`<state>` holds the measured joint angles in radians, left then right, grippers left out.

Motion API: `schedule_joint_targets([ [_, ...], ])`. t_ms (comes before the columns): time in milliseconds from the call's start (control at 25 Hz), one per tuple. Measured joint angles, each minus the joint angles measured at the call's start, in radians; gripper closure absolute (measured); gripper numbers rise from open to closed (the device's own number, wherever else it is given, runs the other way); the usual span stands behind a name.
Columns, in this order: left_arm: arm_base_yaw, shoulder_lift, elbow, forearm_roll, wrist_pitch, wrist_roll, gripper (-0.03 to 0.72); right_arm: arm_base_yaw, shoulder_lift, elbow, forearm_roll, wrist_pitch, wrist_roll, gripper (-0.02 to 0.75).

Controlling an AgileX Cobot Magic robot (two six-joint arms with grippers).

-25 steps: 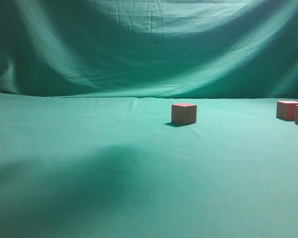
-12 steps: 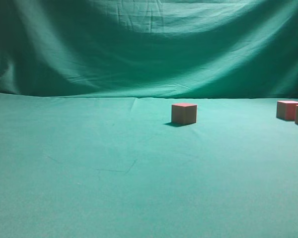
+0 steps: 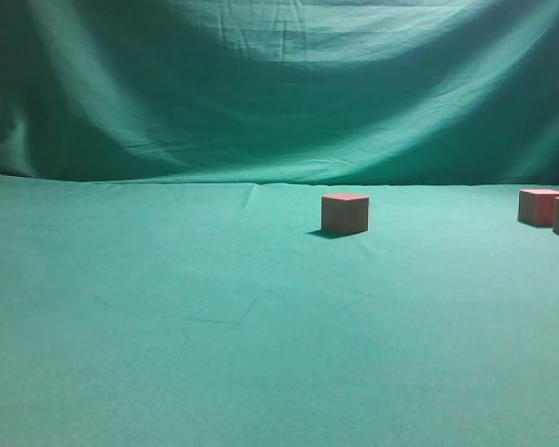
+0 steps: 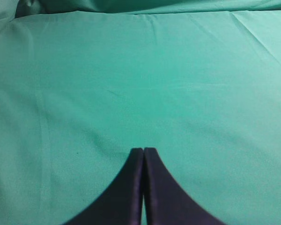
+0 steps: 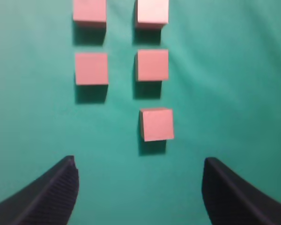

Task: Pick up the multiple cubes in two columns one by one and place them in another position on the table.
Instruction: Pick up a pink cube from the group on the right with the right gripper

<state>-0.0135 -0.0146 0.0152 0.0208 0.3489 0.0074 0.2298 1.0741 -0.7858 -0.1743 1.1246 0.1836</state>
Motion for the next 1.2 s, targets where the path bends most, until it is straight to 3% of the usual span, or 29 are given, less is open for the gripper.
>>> schedule_joint_targets([
  [320, 0.0, 0.0, 0.0, 0.0, 0.0, 0.0, 0.688, -0.003, -0.015, 0.194, 0.0, -0.157, 0.029, 0.196],
  [760, 0.0, 0.0, 0.0, 0.0, 0.0, 0.0, 0.688, -0.167, 0.142, 0.201, 0.018, -0.283, 0.064, 0.196],
  [1160, 0.0, 0.0, 0.0, 0.0, 0.0, 0.0, 0.688, -0.177, 0.309, 0.201, 0.025, -0.374, 0.036, 0.196],
  [1200, 0.0, 0.0, 0.0, 0.0, 0.0, 0.0, 0.688, -0.179, 0.318, 0.201, 0.021, -0.382, 0.035, 0.247],
])
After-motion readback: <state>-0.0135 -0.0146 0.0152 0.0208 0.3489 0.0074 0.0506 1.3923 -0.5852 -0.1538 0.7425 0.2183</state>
